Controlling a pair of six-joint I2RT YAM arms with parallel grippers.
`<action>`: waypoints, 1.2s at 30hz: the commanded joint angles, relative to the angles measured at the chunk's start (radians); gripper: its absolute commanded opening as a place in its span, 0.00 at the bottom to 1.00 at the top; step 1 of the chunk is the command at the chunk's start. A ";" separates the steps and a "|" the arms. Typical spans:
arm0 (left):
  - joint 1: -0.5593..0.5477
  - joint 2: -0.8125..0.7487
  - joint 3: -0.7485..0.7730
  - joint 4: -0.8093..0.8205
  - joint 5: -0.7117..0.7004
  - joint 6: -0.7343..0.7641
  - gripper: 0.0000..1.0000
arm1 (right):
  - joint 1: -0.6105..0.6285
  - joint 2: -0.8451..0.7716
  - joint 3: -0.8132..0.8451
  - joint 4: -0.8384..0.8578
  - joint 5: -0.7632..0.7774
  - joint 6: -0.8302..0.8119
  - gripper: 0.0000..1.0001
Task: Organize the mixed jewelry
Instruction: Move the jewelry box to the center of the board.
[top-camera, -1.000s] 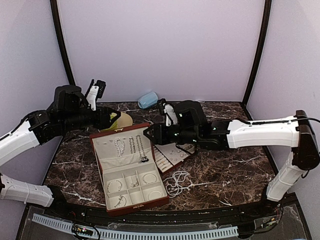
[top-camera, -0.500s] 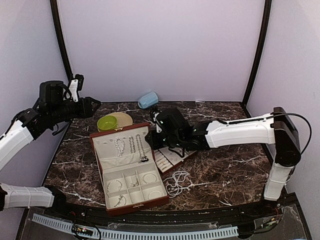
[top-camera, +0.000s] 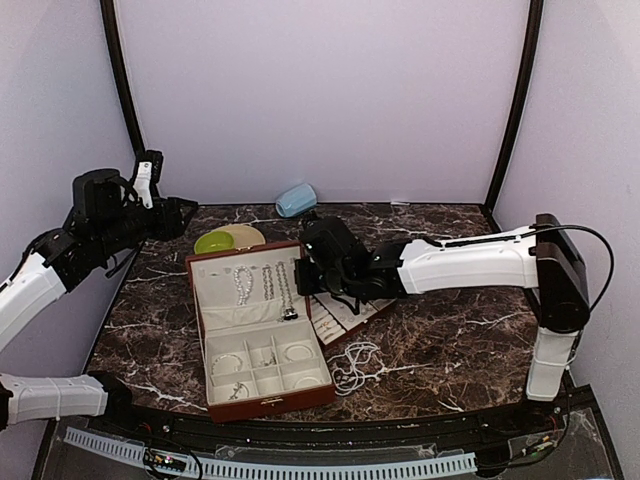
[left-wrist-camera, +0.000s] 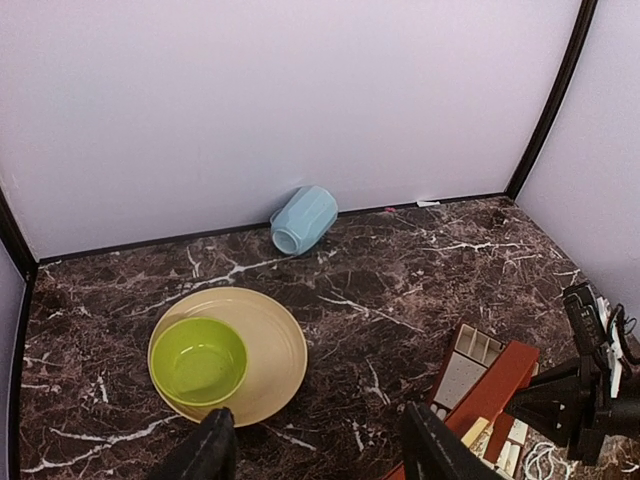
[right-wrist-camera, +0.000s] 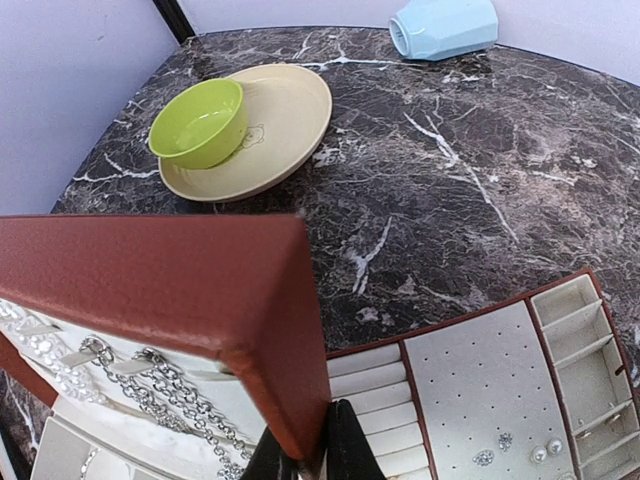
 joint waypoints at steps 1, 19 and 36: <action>0.005 0.013 -0.014 0.042 0.023 0.058 0.60 | 0.001 0.011 0.075 0.074 0.153 0.098 0.00; 0.006 -0.051 -0.169 0.143 0.002 -0.007 0.62 | 0.027 0.070 0.112 0.233 0.350 0.096 0.00; 0.008 -0.087 -0.286 0.142 0.131 -0.134 0.74 | -0.159 -0.273 -0.293 0.376 -0.354 -0.175 0.83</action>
